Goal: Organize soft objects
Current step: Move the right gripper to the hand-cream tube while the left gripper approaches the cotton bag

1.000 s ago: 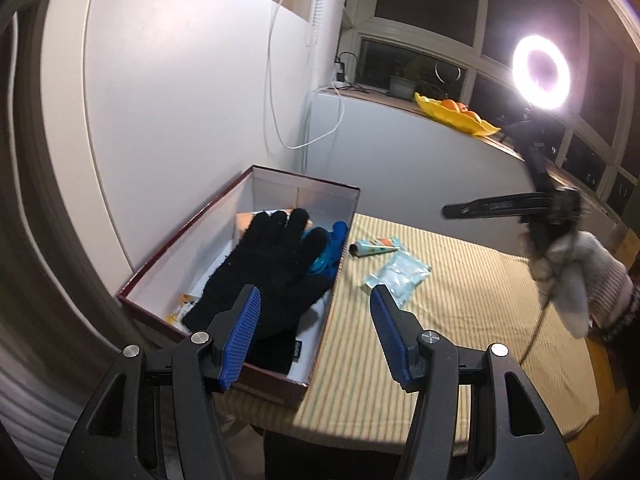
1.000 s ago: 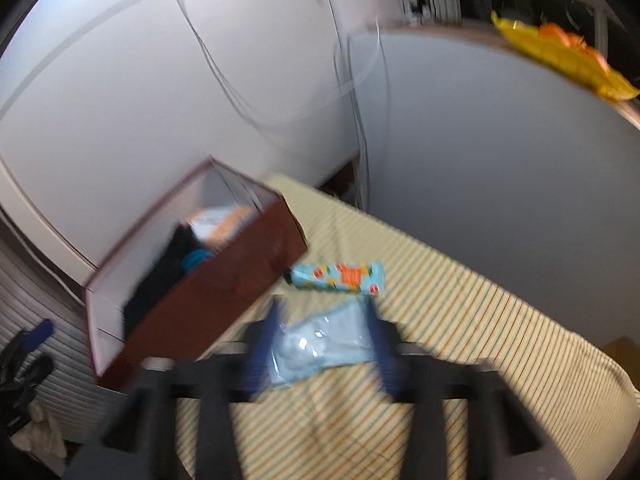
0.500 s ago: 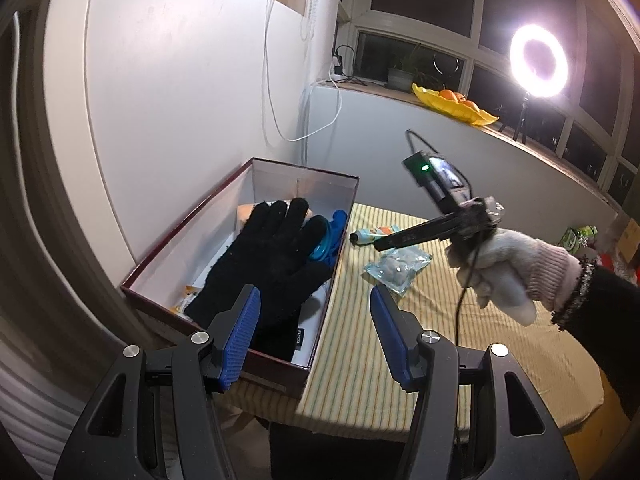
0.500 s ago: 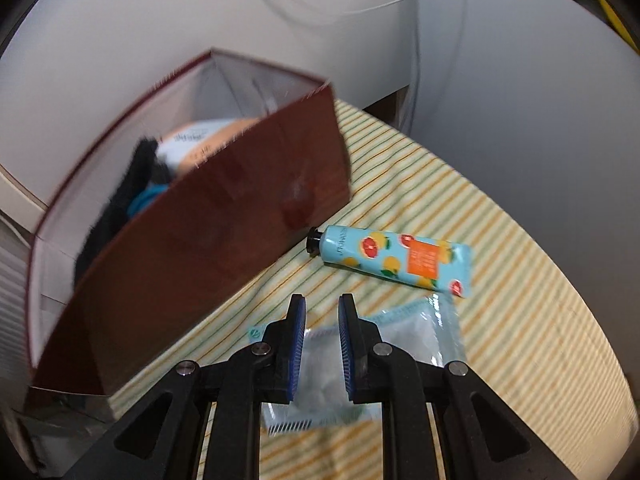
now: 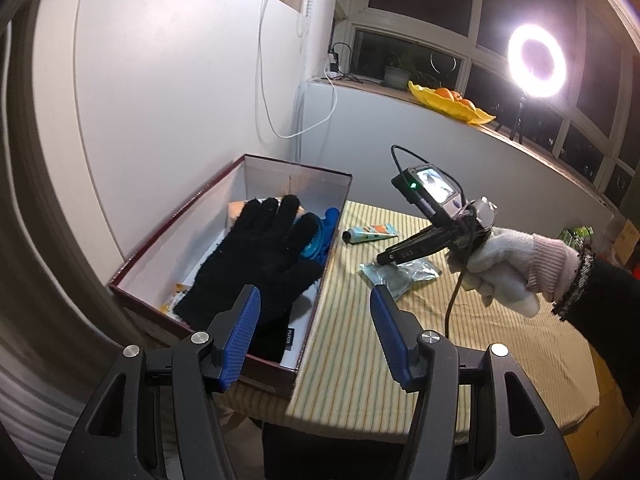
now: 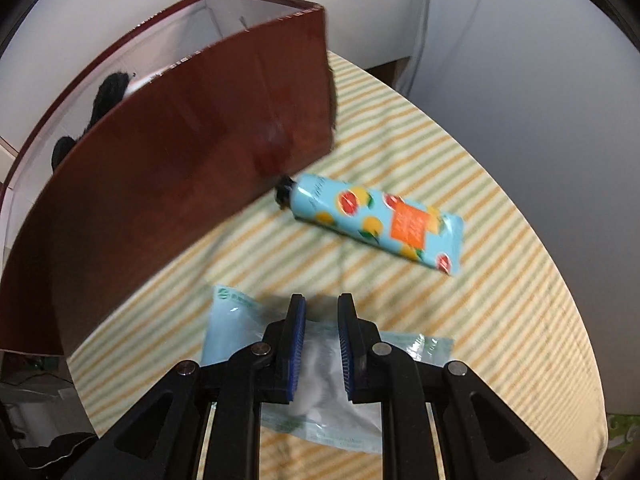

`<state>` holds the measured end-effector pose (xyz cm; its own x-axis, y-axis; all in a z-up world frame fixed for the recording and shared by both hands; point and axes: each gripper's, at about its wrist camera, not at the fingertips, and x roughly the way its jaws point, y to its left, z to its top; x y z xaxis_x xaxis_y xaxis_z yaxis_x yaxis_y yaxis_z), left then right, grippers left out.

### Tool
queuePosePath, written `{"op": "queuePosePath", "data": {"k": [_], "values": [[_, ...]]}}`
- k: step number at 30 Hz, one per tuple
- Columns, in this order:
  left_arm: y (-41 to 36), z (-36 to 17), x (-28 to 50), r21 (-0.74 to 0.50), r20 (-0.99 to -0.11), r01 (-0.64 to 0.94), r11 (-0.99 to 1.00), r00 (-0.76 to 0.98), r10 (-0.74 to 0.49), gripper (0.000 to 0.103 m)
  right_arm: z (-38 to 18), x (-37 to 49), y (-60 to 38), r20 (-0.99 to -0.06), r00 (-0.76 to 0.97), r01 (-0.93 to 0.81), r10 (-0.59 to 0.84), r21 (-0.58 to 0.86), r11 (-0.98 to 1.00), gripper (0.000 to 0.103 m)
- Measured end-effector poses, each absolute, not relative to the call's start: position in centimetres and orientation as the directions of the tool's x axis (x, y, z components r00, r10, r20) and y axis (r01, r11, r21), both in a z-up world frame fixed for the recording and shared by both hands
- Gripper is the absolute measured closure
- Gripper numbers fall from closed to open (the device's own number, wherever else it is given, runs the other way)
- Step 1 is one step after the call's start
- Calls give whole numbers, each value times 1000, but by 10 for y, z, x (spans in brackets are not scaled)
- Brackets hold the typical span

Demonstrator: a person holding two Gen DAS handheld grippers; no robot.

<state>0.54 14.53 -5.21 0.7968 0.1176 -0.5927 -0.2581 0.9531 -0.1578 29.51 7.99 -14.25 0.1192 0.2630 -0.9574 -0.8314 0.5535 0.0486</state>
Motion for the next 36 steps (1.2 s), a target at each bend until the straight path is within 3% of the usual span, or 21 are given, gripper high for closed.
{"op": "queuePosePath", "data": {"k": [7, 19, 23, 36], "values": [[131, -61, 21, -163, -617, -209, 964, 784, 66, 46, -141, 270, 53, -966, 60, -865, 251, 75, 496, 88], [69, -92, 91, -146, -684, -54, 988, 727, -62, 46, -111, 335, 38, -880, 170, -721, 443, 196, 665, 87], [62, -105, 123, -170, -713, -31, 985, 694, -101, 46, -109, 359, 61, -863, 141, -706, 485, 256, 661, 73], [73, -133, 163, -237, -760, -86, 968, 637, -130, 46, -160, 396, 105, -875, 38, -745, 483, 297, 597, 69]]}}
